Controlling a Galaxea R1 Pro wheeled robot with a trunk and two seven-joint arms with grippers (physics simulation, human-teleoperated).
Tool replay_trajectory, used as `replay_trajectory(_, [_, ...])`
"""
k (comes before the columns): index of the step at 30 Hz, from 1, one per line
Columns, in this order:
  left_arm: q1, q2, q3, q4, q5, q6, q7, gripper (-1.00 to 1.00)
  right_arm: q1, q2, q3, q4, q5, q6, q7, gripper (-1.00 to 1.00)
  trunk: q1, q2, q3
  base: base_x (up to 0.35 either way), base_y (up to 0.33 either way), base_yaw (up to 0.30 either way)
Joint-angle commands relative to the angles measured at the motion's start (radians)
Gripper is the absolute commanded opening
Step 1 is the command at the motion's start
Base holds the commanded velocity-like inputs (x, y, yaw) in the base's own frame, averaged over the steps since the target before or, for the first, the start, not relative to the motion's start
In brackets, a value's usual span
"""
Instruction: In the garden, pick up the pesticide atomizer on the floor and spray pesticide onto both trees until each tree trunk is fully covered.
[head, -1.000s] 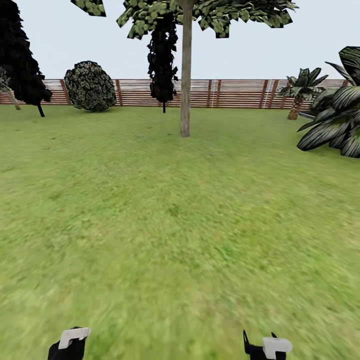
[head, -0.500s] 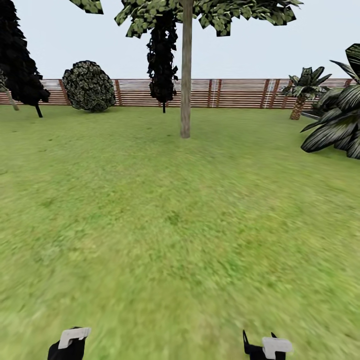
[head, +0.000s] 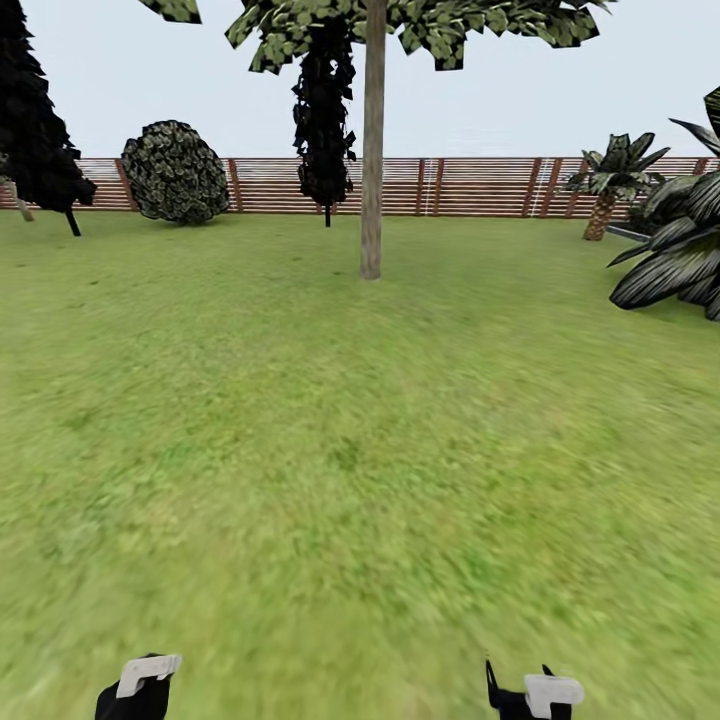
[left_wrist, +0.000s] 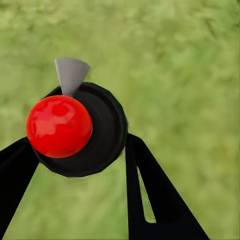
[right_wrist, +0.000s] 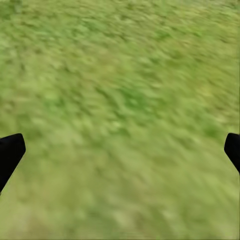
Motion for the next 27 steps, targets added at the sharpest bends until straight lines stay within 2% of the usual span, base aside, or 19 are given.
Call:
replay_trajectory(1, [-0.001,0.000,0.009,0.001,-0.007,-0.003,-0.006,-1.00,-0.001,0.000,0.001,0.001,0.001,-0.003,-0.003,1.00,0.000,0.000,-0.001,0.340,0.000,0.000])
replay_trajectory(12, [0.000,0.000,0.009,0.001,-0.007,-0.003,-0.007,-1.00,-0.001,0.002,0.000,0.001,0.001,-0.003,-0.003,1.00,0.000,0.000,-0.001,0.340,0.000,-0.107])
replay_trajectory(27, [-0.001,0.000,0.009,0.001,-0.006,-0.003,-0.007,-1.00,-0.001,0.002,0.000,0.001,0.001,-0.003,-0.003,1.00,0.000,0.000,-0.001,0.340,0.000,-0.006])
